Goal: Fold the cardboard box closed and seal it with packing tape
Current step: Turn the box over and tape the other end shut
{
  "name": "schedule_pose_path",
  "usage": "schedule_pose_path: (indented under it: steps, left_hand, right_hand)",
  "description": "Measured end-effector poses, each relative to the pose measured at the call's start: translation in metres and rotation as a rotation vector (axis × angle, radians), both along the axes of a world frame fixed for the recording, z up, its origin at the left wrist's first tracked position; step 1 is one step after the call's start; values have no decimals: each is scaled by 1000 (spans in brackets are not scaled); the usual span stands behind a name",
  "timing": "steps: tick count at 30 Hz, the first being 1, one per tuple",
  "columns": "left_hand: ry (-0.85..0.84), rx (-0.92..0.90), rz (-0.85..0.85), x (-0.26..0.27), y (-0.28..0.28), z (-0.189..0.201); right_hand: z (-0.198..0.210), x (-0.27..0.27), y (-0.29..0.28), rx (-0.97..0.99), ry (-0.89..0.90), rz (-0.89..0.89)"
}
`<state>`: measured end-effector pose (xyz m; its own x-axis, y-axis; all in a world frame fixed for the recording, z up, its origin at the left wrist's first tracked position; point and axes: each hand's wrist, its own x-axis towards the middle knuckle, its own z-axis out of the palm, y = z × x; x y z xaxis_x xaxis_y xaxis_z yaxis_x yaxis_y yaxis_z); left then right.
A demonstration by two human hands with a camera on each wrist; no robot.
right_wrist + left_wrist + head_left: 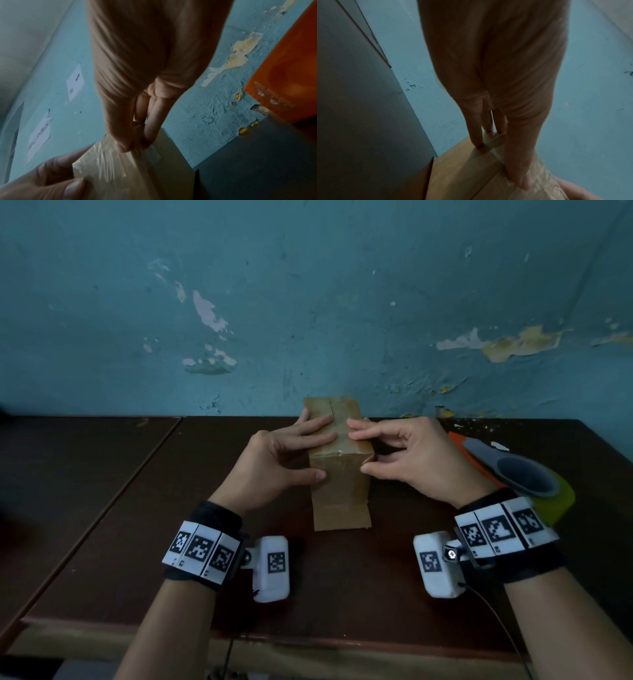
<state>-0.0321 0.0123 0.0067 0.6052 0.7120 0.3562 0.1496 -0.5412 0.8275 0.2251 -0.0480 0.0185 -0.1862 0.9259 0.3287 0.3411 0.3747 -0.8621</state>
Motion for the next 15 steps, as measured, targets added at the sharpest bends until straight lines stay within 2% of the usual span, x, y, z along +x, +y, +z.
schedule_pose_path:
  steps: [4, 15]
  left_hand:
    - [-1, 3, 7, 1, 0, 0]
    - [13, 28, 15, 2, 0, 0]
  right_hand:
    - [0, -4, -1, 51, -67, -41]
    - [4, -9, -1, 42, -133, -92]
